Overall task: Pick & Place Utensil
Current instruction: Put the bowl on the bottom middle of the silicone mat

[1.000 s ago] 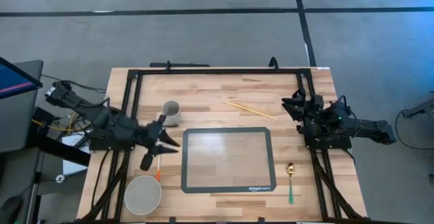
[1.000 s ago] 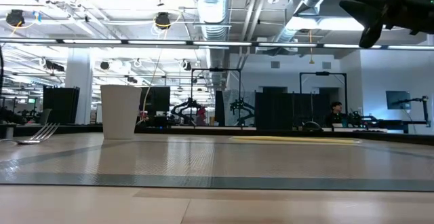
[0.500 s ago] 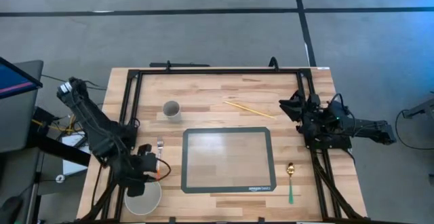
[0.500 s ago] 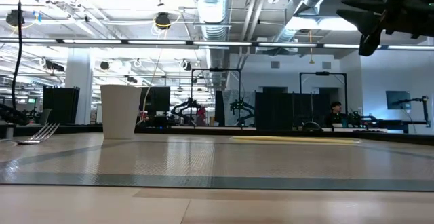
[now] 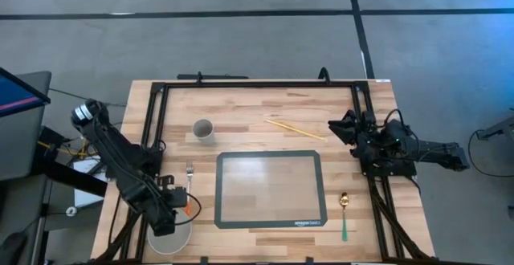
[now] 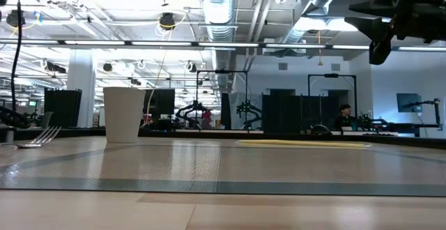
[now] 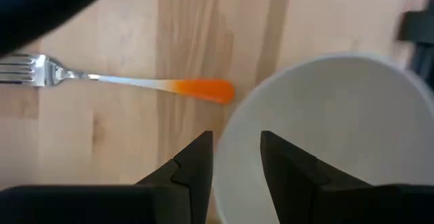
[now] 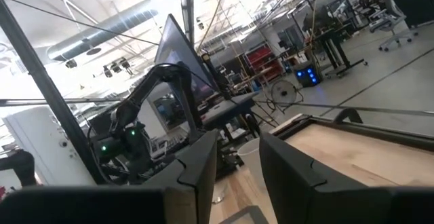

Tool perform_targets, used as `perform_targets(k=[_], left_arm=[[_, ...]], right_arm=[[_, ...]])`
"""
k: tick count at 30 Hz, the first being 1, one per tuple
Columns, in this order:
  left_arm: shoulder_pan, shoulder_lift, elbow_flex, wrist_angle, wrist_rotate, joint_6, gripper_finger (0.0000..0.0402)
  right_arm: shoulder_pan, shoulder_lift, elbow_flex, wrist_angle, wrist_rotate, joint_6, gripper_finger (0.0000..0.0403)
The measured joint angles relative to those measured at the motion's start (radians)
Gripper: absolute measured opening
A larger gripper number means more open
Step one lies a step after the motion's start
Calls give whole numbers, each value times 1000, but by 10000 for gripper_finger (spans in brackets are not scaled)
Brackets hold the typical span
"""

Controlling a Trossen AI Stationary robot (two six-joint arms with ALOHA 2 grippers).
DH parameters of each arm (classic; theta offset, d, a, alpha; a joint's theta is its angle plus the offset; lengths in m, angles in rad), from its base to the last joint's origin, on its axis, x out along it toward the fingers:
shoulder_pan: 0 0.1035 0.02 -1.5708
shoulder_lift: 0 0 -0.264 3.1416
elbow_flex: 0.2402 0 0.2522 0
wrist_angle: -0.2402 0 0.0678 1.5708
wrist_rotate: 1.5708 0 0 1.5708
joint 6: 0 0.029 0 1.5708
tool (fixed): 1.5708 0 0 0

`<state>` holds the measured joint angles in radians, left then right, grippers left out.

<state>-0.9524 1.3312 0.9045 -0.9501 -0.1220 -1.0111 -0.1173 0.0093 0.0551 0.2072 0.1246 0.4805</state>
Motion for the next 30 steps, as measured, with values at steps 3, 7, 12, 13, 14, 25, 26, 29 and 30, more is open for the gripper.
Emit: perform_targets(k=[3, 7, 12, 13, 14, 25, 26, 29, 30], left_arm=[[0, 22, -29, 1, 20, 0, 124], [0, 27, -80, 19, 47, -21, 124], [0, 25, -92, 41, 75, -27, 104], [0, 25, -92, 55, 76, -26, 92], [0, 25, -92, 73, 78, -26, 77], [127, 24, 12, 193, 74, -15, 12], [157, 24, 30, 196, 47, -15, 12], [273, 24, 68, 274, 11, 58, 13], [314, 24, 72, 324, 10, 101, 13]], right_arm=[[0, 0, 0, 0, 0, 0, 107], [0, 0, 0, 3, 0, 0, 107], [-1, 0, 0, 14, 4, 0, 107], [-1, 0, 0, 15, 4, 0, 107], [-1, 0, 0, 15, 4, 0, 107], [-2, 0, 0, 21, 11, 0, 107], [-2, 0, 0, 23, 11, 0, 107], [-2, 0, 0, 39, 12, 0, 107], [-2, 0, 0, 44, 11, 0, 107]])
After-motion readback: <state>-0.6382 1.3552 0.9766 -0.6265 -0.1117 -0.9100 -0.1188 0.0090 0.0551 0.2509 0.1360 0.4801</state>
